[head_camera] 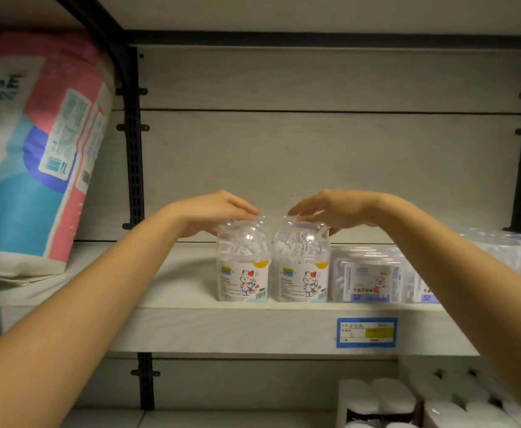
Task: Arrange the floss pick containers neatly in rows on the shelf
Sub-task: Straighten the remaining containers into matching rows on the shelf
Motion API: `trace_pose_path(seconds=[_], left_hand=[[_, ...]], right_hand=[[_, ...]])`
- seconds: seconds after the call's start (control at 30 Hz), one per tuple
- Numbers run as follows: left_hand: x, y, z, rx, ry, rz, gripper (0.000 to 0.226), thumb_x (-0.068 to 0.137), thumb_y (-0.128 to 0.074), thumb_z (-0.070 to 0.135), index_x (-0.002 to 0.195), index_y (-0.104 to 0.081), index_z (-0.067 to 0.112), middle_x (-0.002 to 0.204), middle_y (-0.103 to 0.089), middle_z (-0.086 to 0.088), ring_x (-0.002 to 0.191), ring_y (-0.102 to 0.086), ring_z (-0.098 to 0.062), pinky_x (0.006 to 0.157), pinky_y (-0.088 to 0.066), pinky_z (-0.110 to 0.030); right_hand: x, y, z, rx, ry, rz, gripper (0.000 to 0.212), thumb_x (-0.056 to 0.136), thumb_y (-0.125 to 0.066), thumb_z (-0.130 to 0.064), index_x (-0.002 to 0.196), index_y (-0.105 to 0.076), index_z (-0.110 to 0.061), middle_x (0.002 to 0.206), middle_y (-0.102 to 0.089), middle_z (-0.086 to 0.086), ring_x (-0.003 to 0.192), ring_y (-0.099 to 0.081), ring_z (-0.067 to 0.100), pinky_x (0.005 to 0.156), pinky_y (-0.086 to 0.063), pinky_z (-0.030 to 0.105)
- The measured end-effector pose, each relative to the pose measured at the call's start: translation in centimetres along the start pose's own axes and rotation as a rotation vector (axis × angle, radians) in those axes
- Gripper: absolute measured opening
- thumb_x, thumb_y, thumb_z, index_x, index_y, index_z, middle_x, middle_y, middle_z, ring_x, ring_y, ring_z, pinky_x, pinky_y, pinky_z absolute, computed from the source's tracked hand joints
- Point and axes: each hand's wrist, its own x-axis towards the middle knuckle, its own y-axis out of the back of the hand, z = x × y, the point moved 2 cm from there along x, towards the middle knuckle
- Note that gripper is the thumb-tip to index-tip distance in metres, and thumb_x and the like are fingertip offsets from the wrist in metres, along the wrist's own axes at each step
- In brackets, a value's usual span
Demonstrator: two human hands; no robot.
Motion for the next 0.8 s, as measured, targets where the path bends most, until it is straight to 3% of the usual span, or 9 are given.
trace_pose_path(seconds=[0.2, 0.33, 0.47, 0.53, 0.6, 0.7, 0.77, 0.8], left_hand=[[-0.3, 0.0, 0.5, 0.023, 0.003, -0.017, 0.031, 0.092, -0.054, 0.025, 0.121, -0.061, 0.020, 0.122, -0.062, -0.001, 0.112, -0.058, -0.018, 0.084, -0.050, -0.029], [-0.4, 0.1, 0.6, 0.060, 0.008, -0.003, 0.029, 0.093, -0.053, 0.031, 0.119, -0.062, 0.022, 0.121, -0.060, 0.005, 0.109, -0.055, -0.016, 0.081, -0.045, -0.025], [-1.3, 1.3, 2.0, 0.046, -0.189, 0.358, 0.029, 0.092, -0.054, 0.029, 0.116, -0.064, 0.016, 0.120, -0.062, 0.000, 0.109, -0.052, -0.010, 0.089, -0.035, -0.021], [-2.9, 0.6, 4.2, 0.104, -0.376, 0.445, 0.028, 0.090, -0.057, 0.030, 0.113, -0.067, 0.017, 0.115, -0.065, 0.003, 0.108, -0.055, -0.008, 0.085, -0.035, -0.014], [-4.4, -1.3, 7.2, 0.217, -0.485, 0.345, 0.030, 0.086, -0.058, 0.038, 0.112, -0.066, 0.024, 0.116, -0.064, 0.011, 0.110, -0.054, -0.007, 0.091, -0.032, -0.009], [-4.5, -5.5, 11.0, 0.616, -0.476, 0.092, 0.050, 0.081, -0.053, 0.056, 0.124, -0.057, 0.030, 0.130, -0.056, 0.014, 0.113, -0.050, -0.007, 0.112, -0.005, -0.021], [-3.4, -8.0, 12.7, 0.808, -0.414, -0.055, 0.064, 0.078, -0.049, 0.064, 0.131, -0.051, 0.028, 0.132, -0.055, 0.010, 0.110, -0.049, -0.003, 0.117, 0.009, -0.032], [-2.8, -8.9, 13.1, 0.847, -0.369, -0.119, 0.069, 0.077, -0.049, 0.066, 0.134, -0.049, 0.026, 0.129, -0.057, 0.010, 0.119, -0.047, -0.004, 0.118, 0.011, -0.036]], right_hand=[[-0.3, -0.1, -0.4, 0.003, -0.002, -0.008, 0.042, 0.096, -0.042, -0.007, 0.138, -0.043, -0.016, 0.142, -0.045, 0.008, 0.124, -0.050, 0.026, 0.090, -0.048, 0.031], [-1.3, 0.6, -0.1, -0.027, 0.011, -0.027, 0.045, 0.098, -0.040, -0.027, 0.142, -0.035, -0.022, 0.146, -0.041, 0.004, 0.128, -0.045, 0.023, 0.105, -0.038, 0.034], [-5.2, 3.8, 2.1, -0.125, 0.004, 0.120, 0.045, 0.097, -0.040, -0.030, 0.140, -0.040, -0.018, 0.143, -0.045, 0.002, 0.128, -0.044, 0.016, 0.100, -0.030, 0.022], [-7.8, 4.8, 3.8, -0.182, -0.035, 0.083, 0.046, 0.094, -0.046, -0.034, 0.137, -0.043, -0.022, 0.141, -0.047, -0.002, 0.126, -0.045, 0.013, 0.101, -0.031, 0.023], [-9.9, 4.7, 5.2, -0.213, -0.095, -0.058, 0.055, 0.088, -0.054, -0.038, 0.139, -0.039, -0.026, 0.143, -0.043, -0.007, 0.129, -0.041, 0.010, 0.104, -0.030, 0.025], [-10.9, 4.3, 7.0, -0.350, -0.196, -0.188, 0.077, 0.077, -0.067, -0.042, 0.143, -0.030, -0.030, 0.149, -0.034, -0.010, 0.137, -0.032, 0.012, 0.110, -0.025, 0.029], [-10.5, 4.4, 7.8, -0.447, -0.220, -0.244, 0.085, 0.073, -0.071, -0.042, 0.145, -0.028, -0.028, 0.150, -0.034, -0.008, 0.137, -0.033, 0.014, 0.111, -0.025, 0.030], [-10.2, 4.4, 8.1, -0.483, -0.216, -0.280, 0.085, 0.073, -0.072, -0.042, 0.145, -0.028, -0.026, 0.149, -0.036, -0.007, 0.136, -0.035, 0.014, 0.110, -0.027, 0.030]])
